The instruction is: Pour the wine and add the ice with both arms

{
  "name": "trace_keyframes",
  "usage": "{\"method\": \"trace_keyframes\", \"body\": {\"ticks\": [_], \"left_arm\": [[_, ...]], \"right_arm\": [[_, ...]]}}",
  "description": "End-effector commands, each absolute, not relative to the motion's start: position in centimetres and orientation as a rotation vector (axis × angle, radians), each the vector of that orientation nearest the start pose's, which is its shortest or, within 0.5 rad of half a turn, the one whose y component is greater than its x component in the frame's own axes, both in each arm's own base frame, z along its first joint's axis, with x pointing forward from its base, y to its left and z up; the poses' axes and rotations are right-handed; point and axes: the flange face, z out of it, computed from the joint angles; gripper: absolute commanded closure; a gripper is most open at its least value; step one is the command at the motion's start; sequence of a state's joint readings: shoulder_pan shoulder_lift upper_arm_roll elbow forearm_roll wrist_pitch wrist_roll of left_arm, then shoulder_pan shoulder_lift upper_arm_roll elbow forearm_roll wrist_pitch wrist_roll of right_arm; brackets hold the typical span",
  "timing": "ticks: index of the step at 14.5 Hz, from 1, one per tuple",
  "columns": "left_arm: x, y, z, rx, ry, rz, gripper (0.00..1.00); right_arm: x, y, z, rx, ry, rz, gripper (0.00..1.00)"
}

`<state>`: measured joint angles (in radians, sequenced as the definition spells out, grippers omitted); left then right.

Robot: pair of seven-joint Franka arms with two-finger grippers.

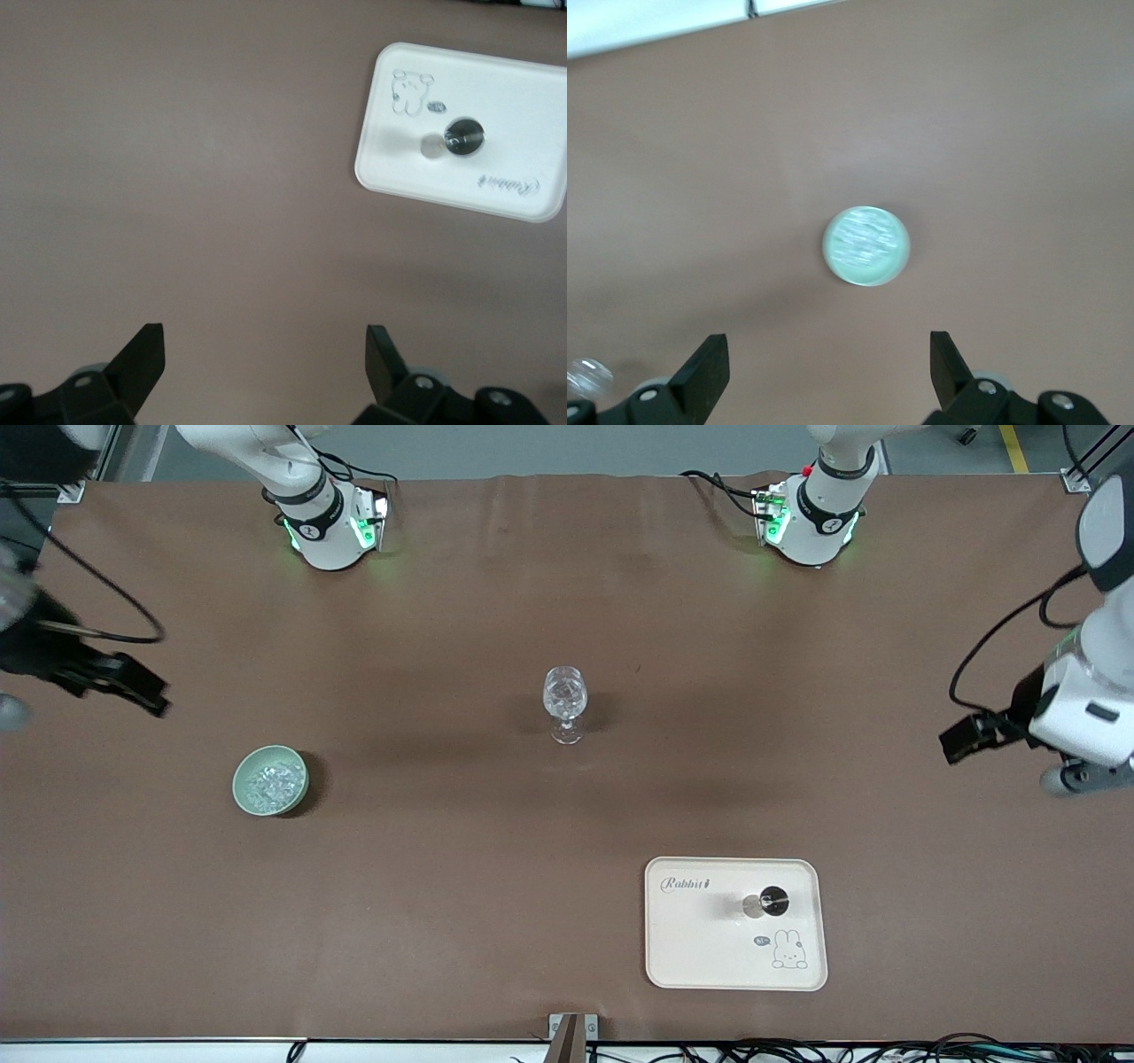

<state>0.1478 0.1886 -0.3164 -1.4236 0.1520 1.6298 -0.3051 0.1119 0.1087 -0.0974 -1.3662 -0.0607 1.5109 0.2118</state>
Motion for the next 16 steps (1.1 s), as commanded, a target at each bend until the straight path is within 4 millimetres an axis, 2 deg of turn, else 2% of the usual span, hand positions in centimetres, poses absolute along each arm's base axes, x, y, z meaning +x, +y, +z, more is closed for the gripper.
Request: {"method": "trace_keyframes", "body": {"ticks": [1,4,6,7,8,10,12,16], "left_arm": [[55.9,-6.0,60.8,-3.092,-0.200,-0.051,0.00],[53.5,-8.0,60.6,-3.092,-0.146,-0.030,0.00],[52.5,-7.4,61.3,-3.144,-0.149,-0.029,0.00],[52.0,-7.1,60.9,-3.150,-0.139,-0.023,0.00],[51.8,-6.7,60.9,-3.152,-0.110,-0.023,0.00],[51.8,-7.3,61.4,-3.151,0.009,-0.041,0.00],[52.3,-6.9,63.3,-3.132,0.007,-0.100,0.00],[51.8,-6.9,64.7,-3.112,0.038,-0.134,0.00]], "right_arm": [[56.2,-5.2,65.8,-3.194,0.204,-0.020,0.00],[56.0,-7.0,65.9,-3.188,0.240,-0.023,0.00],[56.0,-6.5,65.9,-3.186,0.226,-0.024,0.00],[56.1,-6.1,65.9,-3.185,0.211,-0.024,0.00],[56.2,-5.7,65.9,-3.185,0.199,-0.027,0.00],[56.3,-5.0,66.0,-3.179,0.187,-0.038,0.00],[56.2,-5.1,65.9,-3.141,0.199,-0.026,0.00],[56.2,-5.0,65.9,-3.140,0.210,-0.026,0.00]]}}
